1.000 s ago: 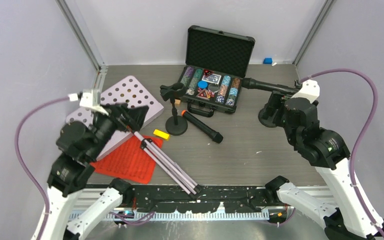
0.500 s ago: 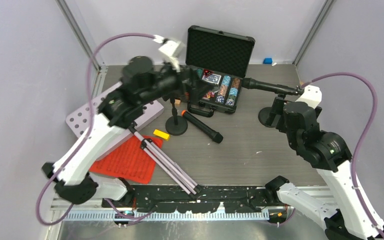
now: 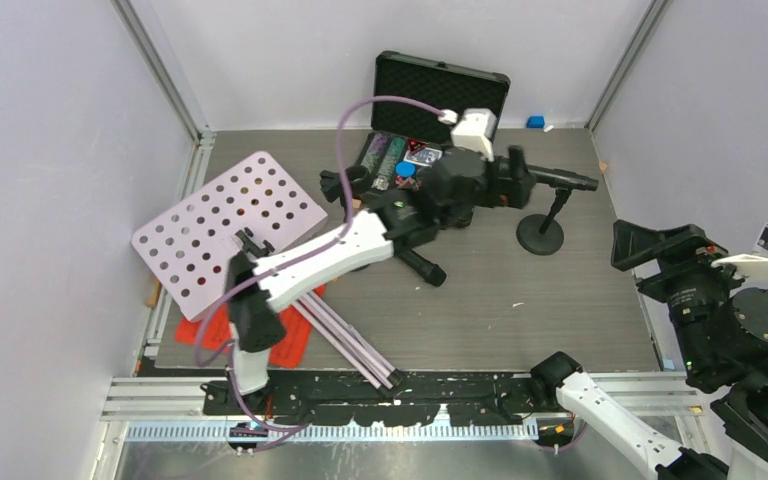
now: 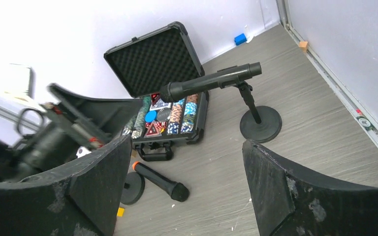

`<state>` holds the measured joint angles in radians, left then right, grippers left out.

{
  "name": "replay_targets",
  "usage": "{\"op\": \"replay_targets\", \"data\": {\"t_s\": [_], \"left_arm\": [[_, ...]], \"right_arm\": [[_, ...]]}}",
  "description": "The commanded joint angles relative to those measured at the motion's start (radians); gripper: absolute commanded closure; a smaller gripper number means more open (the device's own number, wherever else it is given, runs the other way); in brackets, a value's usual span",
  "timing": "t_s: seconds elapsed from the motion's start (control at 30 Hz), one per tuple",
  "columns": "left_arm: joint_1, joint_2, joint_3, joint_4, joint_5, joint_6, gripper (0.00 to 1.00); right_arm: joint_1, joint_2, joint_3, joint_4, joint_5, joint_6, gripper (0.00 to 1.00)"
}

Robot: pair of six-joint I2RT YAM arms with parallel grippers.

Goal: Pack up the instrument practice props
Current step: Move the microphone stand with the microphone to the center of the board.

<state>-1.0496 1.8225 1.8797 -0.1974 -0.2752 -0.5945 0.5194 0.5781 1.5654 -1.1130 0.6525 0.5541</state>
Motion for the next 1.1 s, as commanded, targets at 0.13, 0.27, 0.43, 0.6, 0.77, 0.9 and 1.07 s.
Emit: {"op": "replay_targets", "data": {"t_s": [0.13,0.27,0.43,0.6,0.77,0.9,1.07], "left_arm": [[-0.079,0.198,0.157,-0.005,-0.248,-0.306,0.00],[-0.090,0.298,0.194,0.058,-0.243,-0.342,0.00],[-0.152,0.390,0.123,0.370,-0.269,0.037,0.00],[-0.176,0.472,0.003,0.661,-0.173,0.246,0.00],[-0.161,0.567,-0.010,0.806,0.019,0.450,0.00],[-0.132,0.656,0.055,0.852,0.047,0.458,0.00],[-0.093,0.742,0.078,1.063,0.077,0.471,0.00]], "right_arm": [[-0.002,-0.011,0.070,-0.041,0.040,0.044,0.13],[-0.001,-0.050,0.086,-0.042,0.044,0.074,0.14],[-0.001,-0.062,0.100,-0.072,0.063,0.054,0.14],[0.000,-0.073,0.106,-0.089,0.062,0.036,0.14],[0.001,-0.083,0.103,-0.089,0.054,0.023,0.15],[0.004,-0.091,0.088,-0.089,0.052,0.019,0.15],[0.008,-0.095,0.080,-0.095,0.049,0.021,0.15]]}}
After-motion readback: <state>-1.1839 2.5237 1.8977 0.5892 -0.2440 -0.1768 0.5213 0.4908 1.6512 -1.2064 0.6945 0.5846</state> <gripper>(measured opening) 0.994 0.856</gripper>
